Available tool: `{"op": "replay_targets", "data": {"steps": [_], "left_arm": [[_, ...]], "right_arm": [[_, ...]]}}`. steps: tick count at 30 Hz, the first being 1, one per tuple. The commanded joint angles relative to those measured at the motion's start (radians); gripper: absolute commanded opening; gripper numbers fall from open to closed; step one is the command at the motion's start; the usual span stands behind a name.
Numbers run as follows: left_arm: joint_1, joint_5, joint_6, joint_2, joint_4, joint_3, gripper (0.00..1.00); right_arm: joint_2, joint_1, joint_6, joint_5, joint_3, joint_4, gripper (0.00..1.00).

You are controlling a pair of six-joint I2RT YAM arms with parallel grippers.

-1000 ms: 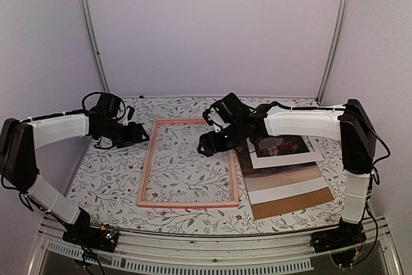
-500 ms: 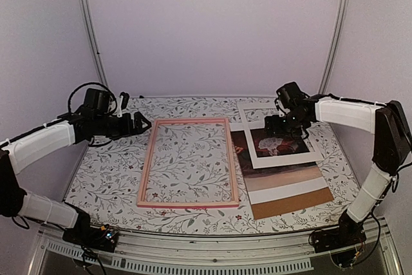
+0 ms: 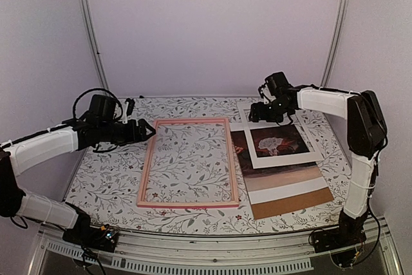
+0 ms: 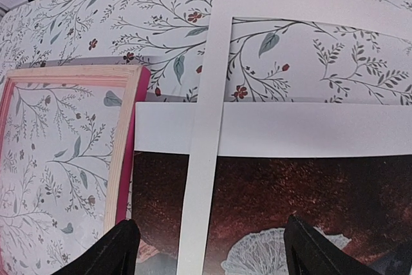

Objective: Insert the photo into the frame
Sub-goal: Pick up the mat board from the photo.

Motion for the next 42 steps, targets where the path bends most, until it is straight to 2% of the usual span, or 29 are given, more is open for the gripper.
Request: {"op": "replay_targets", "data": {"steps": [1, 12, 19, 27, 34, 42], "left_arm": [[-0.019, -0.019, -0.011, -0.016, 0.036, -0.021, 0.86], [-0.03, -0.014, -0.015, -0.008, 0.046, -0.034, 0.84], [-0.037, -0.012, -0.016, -0.005, 0.049, -0.04, 0.84], [-0.044, -0.012, -0.019, 0.003, 0.06, -0.047, 0.84], [-0.052, -0.011, -0.02, 0.009, 0.063, -0.047, 0.84], [-0.056, -0.012, -0.02, 0.011, 0.063, -0.044, 0.84]], "right_arm": [[0.107, 0.002, -0.011, -0.098, 0.081, 0.021, 0.78], [0.28, 0.016, -0.003, -0.135, 0.158, 0.032, 0.68], [0.342, 0.072, -0.021, 0.058, 0.202, -0.007, 0.64], [0.379, 0.134, -0.023, 0.237, 0.203, -0.034, 0.52], [0.378, 0.14, -0.01, 0.269, 0.199, -0.047, 0.4], [0.333, 0.14, 0.021, 0.254, 0.19, -0.049, 0.33]]}}
